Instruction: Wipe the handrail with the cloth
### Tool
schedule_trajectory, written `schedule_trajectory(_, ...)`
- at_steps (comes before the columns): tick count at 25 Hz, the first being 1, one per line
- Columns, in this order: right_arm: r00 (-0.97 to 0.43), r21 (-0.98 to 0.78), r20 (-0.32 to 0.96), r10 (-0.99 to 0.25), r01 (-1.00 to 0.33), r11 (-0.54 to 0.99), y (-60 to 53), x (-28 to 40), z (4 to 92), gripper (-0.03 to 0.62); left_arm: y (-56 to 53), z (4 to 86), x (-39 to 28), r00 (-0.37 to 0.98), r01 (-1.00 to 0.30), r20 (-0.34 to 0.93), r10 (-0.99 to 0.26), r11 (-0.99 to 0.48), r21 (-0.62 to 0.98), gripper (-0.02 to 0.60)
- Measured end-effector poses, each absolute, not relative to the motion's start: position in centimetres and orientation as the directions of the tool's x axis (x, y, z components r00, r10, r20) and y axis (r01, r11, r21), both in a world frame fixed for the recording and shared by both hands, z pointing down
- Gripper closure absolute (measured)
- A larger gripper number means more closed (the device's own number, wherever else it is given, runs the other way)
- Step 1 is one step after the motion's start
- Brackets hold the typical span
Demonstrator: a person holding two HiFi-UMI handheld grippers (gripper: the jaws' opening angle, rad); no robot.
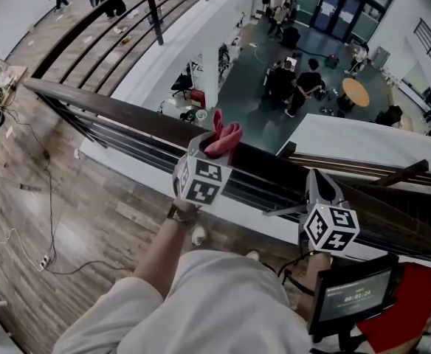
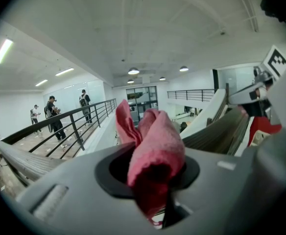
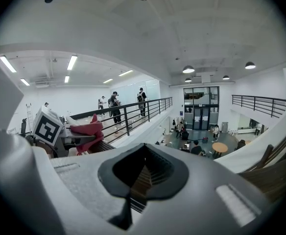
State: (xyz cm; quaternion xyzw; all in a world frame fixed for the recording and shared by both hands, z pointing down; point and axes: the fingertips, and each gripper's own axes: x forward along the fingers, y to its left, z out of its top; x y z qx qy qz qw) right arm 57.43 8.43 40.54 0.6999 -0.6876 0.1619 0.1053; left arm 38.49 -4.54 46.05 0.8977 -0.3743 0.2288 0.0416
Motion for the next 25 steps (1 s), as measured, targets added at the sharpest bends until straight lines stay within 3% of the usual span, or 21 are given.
schedule_trajectory(25,0.018,-0.089,0.388,-0.921,-0.994,-0.057,11.8,63.4,41.6,0.591,0.0,45.9,45.3,0.646,-0.655,0.445,-0.620,-0.750,-0.094,0.459)
